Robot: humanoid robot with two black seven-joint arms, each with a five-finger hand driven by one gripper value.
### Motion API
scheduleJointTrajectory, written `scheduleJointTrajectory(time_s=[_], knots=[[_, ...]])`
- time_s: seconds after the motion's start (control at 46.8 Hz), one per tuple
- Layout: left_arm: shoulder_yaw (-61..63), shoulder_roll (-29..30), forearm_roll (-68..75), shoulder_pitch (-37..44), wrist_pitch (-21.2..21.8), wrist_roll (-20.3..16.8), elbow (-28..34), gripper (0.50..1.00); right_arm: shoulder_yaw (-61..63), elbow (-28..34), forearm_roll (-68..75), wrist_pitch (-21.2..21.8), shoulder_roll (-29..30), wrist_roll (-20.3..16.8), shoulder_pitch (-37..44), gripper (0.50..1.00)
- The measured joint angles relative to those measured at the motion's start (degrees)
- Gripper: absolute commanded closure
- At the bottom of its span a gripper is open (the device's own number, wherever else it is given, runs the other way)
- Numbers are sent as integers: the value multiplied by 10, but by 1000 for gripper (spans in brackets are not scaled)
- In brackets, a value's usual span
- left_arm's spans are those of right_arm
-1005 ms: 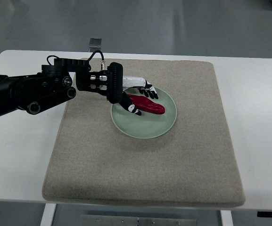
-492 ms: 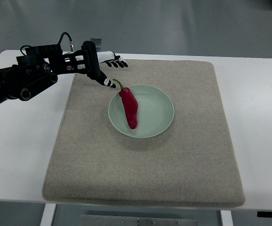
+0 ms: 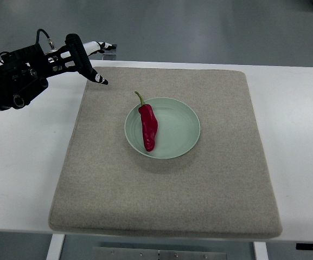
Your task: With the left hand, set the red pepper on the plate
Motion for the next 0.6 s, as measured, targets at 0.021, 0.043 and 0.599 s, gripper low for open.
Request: scheduleJointTrajectory(time_s=[0.021,0.043,0.599], knots=[[0,0,-2,0,3,0,1,525,0,0,0,0,0,0,0,572],[-1,0,-5,0,6,0,3,523,0,0,0,0,0,0,0,572],[-27,2,-502,-4,65,-2,6,510,0,0,0,0,0,0,0,572]])
